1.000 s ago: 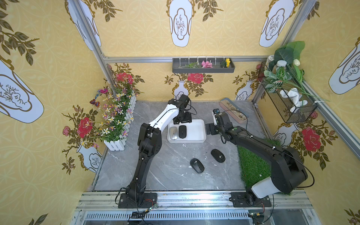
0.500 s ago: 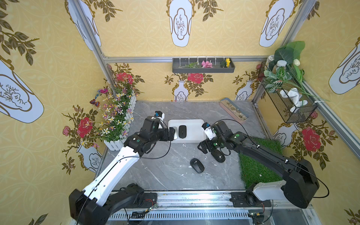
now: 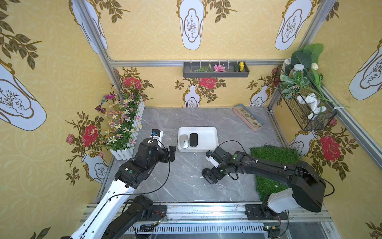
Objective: Put the mouse in the storage box
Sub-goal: Pick up the mouse from the center of the board.
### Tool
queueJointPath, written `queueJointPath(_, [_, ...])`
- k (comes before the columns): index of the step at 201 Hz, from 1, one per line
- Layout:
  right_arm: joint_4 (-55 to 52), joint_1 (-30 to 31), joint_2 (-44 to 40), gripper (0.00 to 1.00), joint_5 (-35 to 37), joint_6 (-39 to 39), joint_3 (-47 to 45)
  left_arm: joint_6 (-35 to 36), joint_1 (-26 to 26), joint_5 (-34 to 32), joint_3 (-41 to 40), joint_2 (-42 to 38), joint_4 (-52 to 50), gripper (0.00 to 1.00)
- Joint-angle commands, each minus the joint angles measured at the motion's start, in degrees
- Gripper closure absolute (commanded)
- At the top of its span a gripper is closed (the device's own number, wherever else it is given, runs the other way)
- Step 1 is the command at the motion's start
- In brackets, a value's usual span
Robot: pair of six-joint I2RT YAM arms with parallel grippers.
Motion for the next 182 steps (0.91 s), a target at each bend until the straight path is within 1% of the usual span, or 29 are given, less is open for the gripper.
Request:
queueJointPath(1, [5.06,1.18,1.35,0.03,1.63,1.2,-1.34,-0.48,0.01,0.34,-0.7,-0.41,-4.66,0.0])
queueJointPath(17, [5.49,2.06,4.34,0.01,1.6,1.95,-0.44,-1.7,-0.01,-0.2,-2.73,-1.81,-4.74,0.0])
queueJointPath(49, [5.83,4.53,8.29,0.0,5.12,3.19,1.34,-3.28,-0.01,-0.72,-5.79,-4.72,-3.31,0.0])
queueJointPath(64, [6.21,5.48,10.15,0.02,5.87,3.59,2.06,-3.48,-0.01,0.5,-7.0,-5.96,-2.29,0.0])
queueJointPath(79, [6.13,6.44,11.63,0.04,7.07,3.67,3.1,-1.91,-0.02,2.68,-8.53,-7.57,-0.36,0.0])
queueJointPath(92, [6.19,6.56,12.3,0.06,7.45,3.72,3.66,-1.76,-0.03,1.49,-8.71,-8.63,-0.43,0.0])
queueJointPath(108, [6.21,6.56,12.79,0.09,8.13,4.14,4.17,-1.59,0.04,0.37,-8.4,-9.88,-0.87,0.0])
queueJointPath(137, [5.42,6.62,13.22,0.18,8.61,4.5,5.16,-0.78,-0.01,-0.1,-7.5,-11.38,-1.83,0.0])
queueJointPath(155, [5.2,6.38,13.4,0.27,8.58,4.33,5.54,-0.91,-0.01,-1.3,-8.67,-11.92,-0.78,0.0])
queueJointPath(171, [4.66,6.15,13.66,0.29,8.58,3.97,6.05,-0.69,-0.01,-2.22,-9.24,-11.56,-0.03,0.0])
queueJointPath(182, [4.27,5.93,13.85,0.33,8.5,3.59,6.49,-0.72,0.01,-3.33,-9.03,-10.95,-0.18,0.0])
